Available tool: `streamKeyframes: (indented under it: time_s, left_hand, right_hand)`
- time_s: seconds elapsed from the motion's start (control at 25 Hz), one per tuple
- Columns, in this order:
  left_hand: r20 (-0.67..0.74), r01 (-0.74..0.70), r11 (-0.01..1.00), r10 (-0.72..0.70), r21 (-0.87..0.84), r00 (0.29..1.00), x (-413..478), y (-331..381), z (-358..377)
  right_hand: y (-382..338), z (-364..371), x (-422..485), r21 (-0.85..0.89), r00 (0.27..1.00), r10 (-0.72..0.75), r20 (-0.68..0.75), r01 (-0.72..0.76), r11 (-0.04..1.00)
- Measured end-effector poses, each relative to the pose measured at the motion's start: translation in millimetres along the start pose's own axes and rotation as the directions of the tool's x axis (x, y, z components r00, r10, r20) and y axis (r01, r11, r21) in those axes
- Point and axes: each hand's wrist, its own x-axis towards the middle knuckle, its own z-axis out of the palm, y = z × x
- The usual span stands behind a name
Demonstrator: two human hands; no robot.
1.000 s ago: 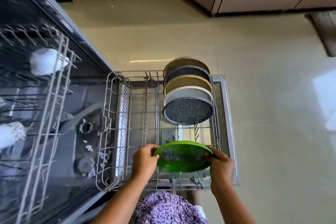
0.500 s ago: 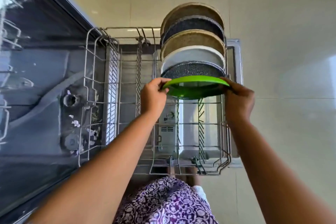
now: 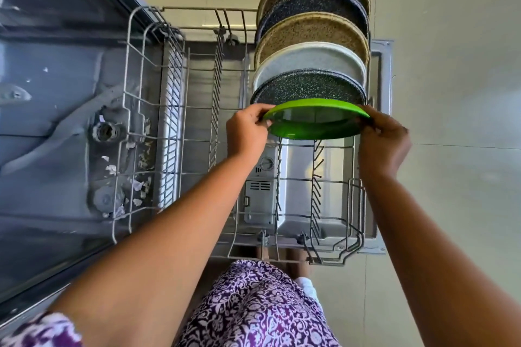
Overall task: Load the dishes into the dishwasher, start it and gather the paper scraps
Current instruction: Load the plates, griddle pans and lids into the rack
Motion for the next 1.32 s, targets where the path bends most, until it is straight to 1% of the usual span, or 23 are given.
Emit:
streamKeyframes:
  time_s: [0.08,0.16,0.32,0.44,0.52,0.56,0.64,0.72,0.76,0.84,0.96,1.04,1.08,1.12,1.2,1.28,1.32]
  left_hand:
    - [-0.028,-0.003,0.996,0.001,-0.085,1.000,2.0,2.2,-1.0]
    - [-0.034,-0.002,0.997,-0.001,-0.081,0.999,3.5,1.3,-0.2]
    - [-0.058,0.085,0.996,-0.085,-0.010,0.995,12.5,-8.0,-3.2]
    - [0.008,0.129,0.989,-0.130,0.077,0.991,13.4,-19.1,-3.4]
    - [0.063,0.128,0.976,-0.141,0.177,0.988,6.0,-25.8,-0.7]
    - [0.077,0.119,0.968,-0.139,0.223,0.987,2.3,-28.0,0.2]
    - [0.075,0.123,0.962,-0.145,0.243,0.987,0.6,-30.0,-0.4]
    - [0.078,0.150,0.962,-0.172,0.227,0.982,3.5,-31.6,0.3]
    - [0.082,0.166,0.961,-0.187,0.220,0.979,4.7,-33.2,0.7]
    - [0.062,0.204,0.964,-0.217,0.170,0.974,6.2,-38.5,1.5]
    - [0.013,0.246,0.965,-0.248,0.086,0.969,8.3,-50.8,0.3]
    - [-0.015,0.300,0.952,-0.301,-0.057,0.954,8.8,-60.1,0.0]
    - [-0.028,0.323,0.934,-0.331,-0.155,0.943,6.5,-63.1,0.1]
    - [-0.023,0.339,0.915,-0.352,-0.218,0.936,3.6,-67.1,1.3]
    - [-0.003,0.355,0.905,-0.366,-0.235,0.931,-3.0,-70.1,4.4]
    - [-0.031,0.375,0.895,-0.394,-0.242,0.919,-4.7,-72.3,10.3]
    - [-0.051,0.385,0.896,-0.405,-0.222,0.913,-3.1,-75.5,11.8]
  right_hand:
    - [-1.4,-0.1,2.0,0.040,0.999,-0.032,-0.021,0.033,0.999]
    - [2.5,2.4,1.3,0.031,0.999,-0.040,-0.021,0.041,0.999]
    - [16.4,13.5,-2.2,-0.114,0.994,-0.086,0.074,0.094,0.989]
    - [30.3,15.7,-8.6,-0.265,0.979,-0.110,0.175,0.154,0.952]
    - [38.9,15.4,-13.0,-0.358,0.967,-0.119,0.225,0.196,0.913]
    - [42.0,16.1,-13.4,-0.385,0.967,-0.106,0.231,0.191,0.903]
    - [44.7,19.2,-12.0,-0.416,0.972,-0.062,0.228,0.155,0.896]
    - [45.0,19.8,-10.8,-0.434,0.972,-0.050,0.229,0.148,0.889]
    - [43.8,19.5,-11.2,-0.432,0.969,-0.077,0.236,0.176,0.885]
    - [39.2,18.4,-12.8,-0.423,0.944,-0.213,0.253,0.306,0.853]
    - [24.8,20.7,-13.6,-0.388,0.859,-0.426,0.284,0.509,0.768]
    - [12.7,23.4,-13.3,-0.356,0.785,-0.537,0.308,0.618,0.701]
    - [6.9,24.4,-11.6,-0.336,0.744,-0.590,0.313,0.668,0.664]
    - [0.4,25.3,-8.6,-0.318,0.713,-0.625,0.316,0.701,0.639]
    - [-10.1,28.7,-0.1,-0.279,0.704,-0.631,0.327,0.709,0.647]
    - [-8.1,29.0,5.7,-0.282,0.722,-0.597,0.349,0.689,0.668]
    - [-0.6,28.2,5.3,-0.298,0.743,-0.564,0.361,0.665,0.685]
